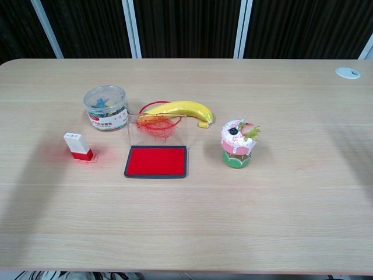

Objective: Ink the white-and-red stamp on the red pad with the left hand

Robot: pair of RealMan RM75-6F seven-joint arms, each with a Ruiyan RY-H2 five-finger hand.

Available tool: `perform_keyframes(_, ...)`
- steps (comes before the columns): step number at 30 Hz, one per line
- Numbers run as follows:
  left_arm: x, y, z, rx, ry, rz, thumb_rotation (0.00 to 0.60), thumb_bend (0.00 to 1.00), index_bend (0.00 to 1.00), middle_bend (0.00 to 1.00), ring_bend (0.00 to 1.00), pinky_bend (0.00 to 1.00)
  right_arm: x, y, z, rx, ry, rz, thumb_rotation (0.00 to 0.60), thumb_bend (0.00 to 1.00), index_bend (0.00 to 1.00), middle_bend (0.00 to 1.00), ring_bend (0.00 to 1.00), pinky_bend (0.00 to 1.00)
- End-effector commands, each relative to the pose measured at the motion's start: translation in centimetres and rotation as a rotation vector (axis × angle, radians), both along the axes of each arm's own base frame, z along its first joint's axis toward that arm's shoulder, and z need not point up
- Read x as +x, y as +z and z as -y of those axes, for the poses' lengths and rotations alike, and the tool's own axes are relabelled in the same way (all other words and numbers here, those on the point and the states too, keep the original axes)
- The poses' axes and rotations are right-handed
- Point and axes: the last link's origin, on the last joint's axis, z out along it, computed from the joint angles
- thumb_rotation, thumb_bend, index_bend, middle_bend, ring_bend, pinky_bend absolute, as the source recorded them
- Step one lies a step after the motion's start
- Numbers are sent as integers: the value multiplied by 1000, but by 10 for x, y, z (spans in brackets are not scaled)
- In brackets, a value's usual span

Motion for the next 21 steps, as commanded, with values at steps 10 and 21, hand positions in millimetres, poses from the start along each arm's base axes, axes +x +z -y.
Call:
perform_keyframes(10, 47, -39, -56, -154, -139, -85, 600, 160, 29, 36, 19, 105, -1, 0, 1, 8, -14, 13, 600, 78, 0, 0, 0, 177)
perform_keyframes(21, 63, -79, -86, -262, -163, -142, 600, 211, 191, 195, 79, 165, -1, 0, 1, 12, -24, 18, 600, 82, 0, 0, 0, 177)
